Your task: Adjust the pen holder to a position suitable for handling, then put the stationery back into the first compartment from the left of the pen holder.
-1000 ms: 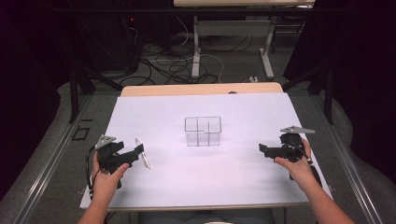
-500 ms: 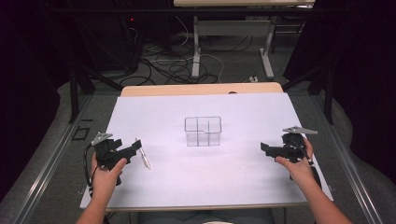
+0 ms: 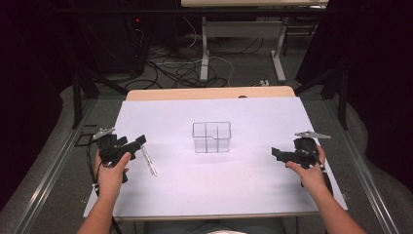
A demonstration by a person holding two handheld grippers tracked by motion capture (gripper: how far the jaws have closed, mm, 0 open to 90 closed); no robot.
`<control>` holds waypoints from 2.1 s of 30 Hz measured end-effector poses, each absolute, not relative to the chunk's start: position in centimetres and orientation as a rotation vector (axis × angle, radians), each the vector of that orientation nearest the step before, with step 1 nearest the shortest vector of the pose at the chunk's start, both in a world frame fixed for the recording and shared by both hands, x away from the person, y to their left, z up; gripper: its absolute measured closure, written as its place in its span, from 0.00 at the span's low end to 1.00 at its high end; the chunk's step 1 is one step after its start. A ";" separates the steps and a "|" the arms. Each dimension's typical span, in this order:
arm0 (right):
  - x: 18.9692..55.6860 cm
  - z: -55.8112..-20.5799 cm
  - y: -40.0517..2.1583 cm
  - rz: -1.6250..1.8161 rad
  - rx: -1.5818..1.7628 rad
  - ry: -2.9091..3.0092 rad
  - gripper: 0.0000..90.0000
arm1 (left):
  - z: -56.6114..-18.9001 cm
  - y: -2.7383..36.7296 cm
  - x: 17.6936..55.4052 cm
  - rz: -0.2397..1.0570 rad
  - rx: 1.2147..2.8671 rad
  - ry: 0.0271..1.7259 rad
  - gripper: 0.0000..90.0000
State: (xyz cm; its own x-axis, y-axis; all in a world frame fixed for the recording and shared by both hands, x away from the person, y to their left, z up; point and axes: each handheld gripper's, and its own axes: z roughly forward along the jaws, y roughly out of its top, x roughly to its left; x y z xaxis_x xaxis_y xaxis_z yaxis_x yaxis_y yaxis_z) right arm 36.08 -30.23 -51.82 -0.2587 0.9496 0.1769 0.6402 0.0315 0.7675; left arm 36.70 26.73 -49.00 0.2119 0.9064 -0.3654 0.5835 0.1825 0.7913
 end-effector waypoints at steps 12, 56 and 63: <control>36.2 -51.9 -30.4 1.125 1.647 1.919 0.01 | -47.8 26.2 38.5 0.387 1.490 1.514 0.28; 35.7 -52.1 -30.7 1.112 1.658 1.910 0.07 | -50.8 27.7 40.9 0.021 1.407 1.877 0.57; 35.7 -52.3 -30.8 1.101 1.658 1.922 0.07 | -51.5 27.3 40.8 -0.025 1.422 1.913 0.59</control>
State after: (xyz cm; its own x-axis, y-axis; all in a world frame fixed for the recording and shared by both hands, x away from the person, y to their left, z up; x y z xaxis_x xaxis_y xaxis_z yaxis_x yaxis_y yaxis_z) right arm 35.74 -30.83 -52.32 -0.2373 0.9494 0.2057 0.6578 0.0012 0.7532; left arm 40.85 27.33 -51.46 -0.1123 0.8194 -0.5621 0.8337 0.3855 0.3954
